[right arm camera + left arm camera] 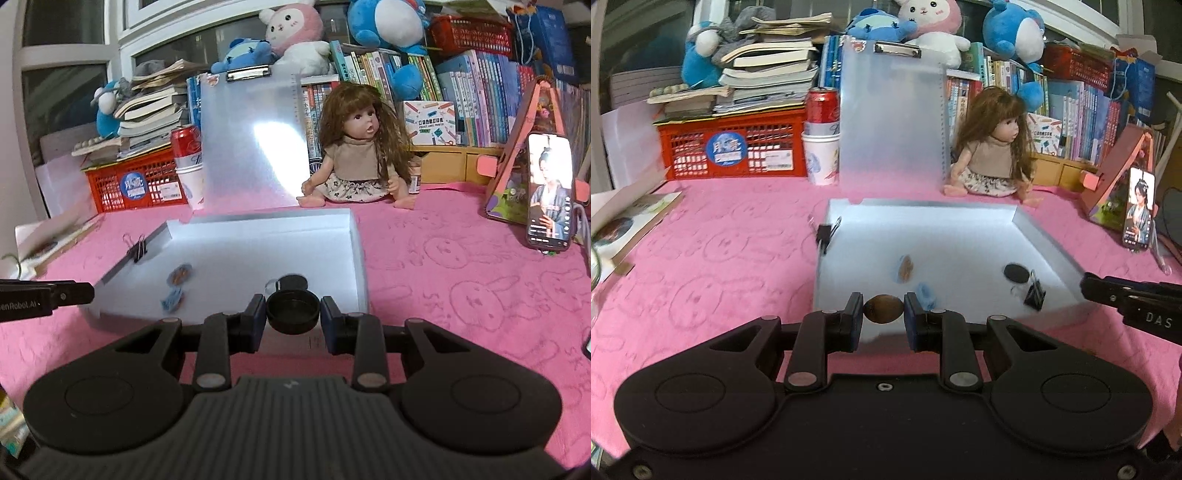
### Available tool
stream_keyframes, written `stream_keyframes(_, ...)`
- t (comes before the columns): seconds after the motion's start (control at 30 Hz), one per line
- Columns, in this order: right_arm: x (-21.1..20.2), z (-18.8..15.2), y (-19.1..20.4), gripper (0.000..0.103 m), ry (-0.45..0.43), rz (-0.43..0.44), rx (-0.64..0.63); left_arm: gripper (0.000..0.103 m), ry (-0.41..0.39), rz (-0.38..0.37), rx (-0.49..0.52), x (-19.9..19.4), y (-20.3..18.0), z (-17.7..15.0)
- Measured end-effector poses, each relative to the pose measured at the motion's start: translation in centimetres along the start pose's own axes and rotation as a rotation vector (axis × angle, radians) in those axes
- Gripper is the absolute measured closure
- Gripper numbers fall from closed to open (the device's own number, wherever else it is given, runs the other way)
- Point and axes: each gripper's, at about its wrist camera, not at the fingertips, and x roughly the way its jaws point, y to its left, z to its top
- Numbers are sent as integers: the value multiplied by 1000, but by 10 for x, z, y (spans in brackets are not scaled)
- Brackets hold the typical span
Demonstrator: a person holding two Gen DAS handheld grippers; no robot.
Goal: Organize rigid objects
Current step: 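Lift the black lid toward the box with the right tool while the left grasps the brown nut, then release the black lid into the box with the right tool while the left releases the brown nut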
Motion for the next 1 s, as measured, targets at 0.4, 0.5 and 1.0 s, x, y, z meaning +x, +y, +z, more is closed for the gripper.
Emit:
stream_keyframes(0.4,59,47,-18,67,104,43,127,81,54,-20,-12,59,-11,56)
stream_keyframes(0.5,79,56,-18,66,150,37,136,81,86,-22,-31,82,-11,68)
stream_keyframes(1.0,142,61,-2,66,240,-17,67,81,215,54,-56,172,-9,76)
